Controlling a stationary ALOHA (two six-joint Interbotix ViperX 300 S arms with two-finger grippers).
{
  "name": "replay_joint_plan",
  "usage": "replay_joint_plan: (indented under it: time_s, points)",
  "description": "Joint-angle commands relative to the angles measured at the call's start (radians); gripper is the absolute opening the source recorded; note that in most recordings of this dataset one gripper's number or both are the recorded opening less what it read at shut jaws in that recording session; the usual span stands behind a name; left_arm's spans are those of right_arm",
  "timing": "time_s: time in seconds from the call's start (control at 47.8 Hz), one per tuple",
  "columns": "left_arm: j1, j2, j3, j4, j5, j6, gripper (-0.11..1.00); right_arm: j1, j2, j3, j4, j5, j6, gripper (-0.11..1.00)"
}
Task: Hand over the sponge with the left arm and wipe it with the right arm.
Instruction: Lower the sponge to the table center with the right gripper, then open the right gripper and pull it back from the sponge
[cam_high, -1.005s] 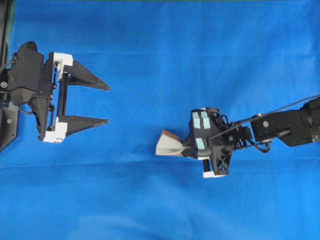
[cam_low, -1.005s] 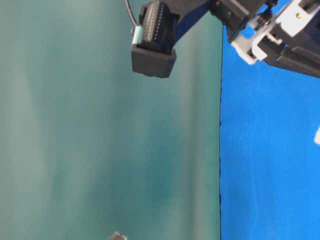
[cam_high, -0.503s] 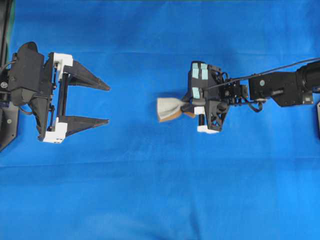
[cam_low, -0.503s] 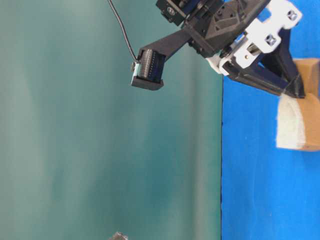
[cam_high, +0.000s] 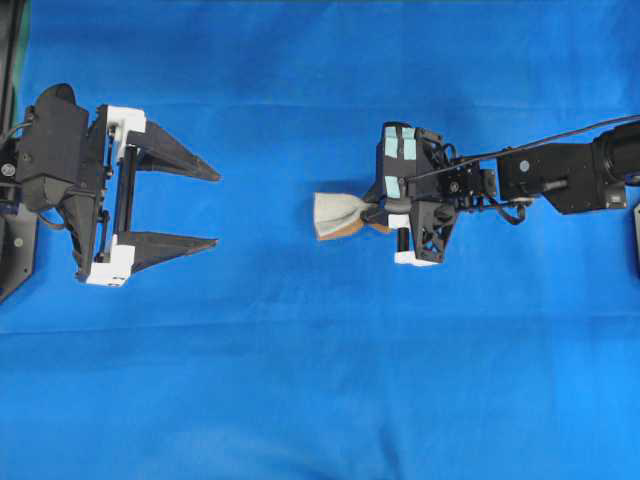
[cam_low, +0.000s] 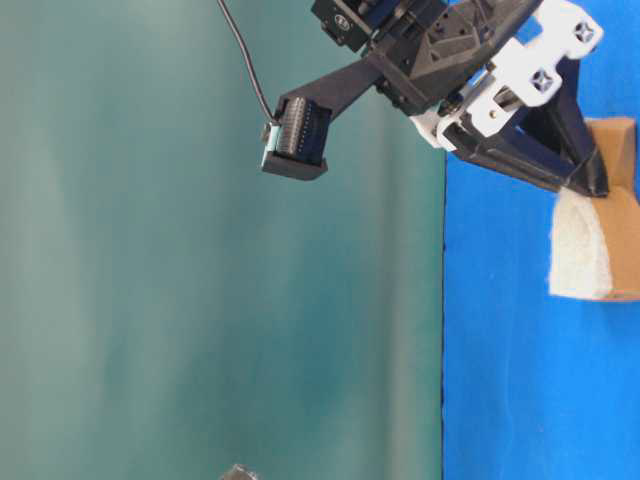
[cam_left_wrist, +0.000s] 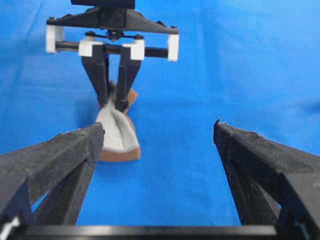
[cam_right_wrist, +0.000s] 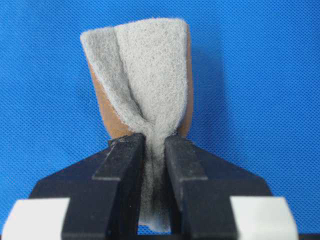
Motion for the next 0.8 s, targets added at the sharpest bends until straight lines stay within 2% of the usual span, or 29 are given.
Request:
replay_joint_plan:
  time_s: [0.0,0.188,0.335,0.419,0.775]
  points:
    - [-0.003,-0.003,-0.009,0.002,-0.011,0.0,0.9,0.005,-0.018,-0.011,0.0,-0.009,0.0,0.19]
    - [-0.003,-0.003,-0.009,0.0,-0.011,0.0,0.9,0.005,-0.018,-0.014,0.002,-0.018,0.011,0.2]
    - [-0.003,-0.002,-0.009,0.002,-0.011,0.0,0.9,0.005,-0.023,-0.015,0.008,-0.006,0.012,0.61]
    - [-0.003,-0.002,-0.009,0.0,-0.011,0.002,0.9,0.005,-0.035,-0.017,0.021,-0.005,0.012,0.73]
    - [-0.003,-0.003,-0.008,0.002,-0.011,0.002,0.9,0.006,-0.098,-0.018,0.026,0.015,0.014,0.74]
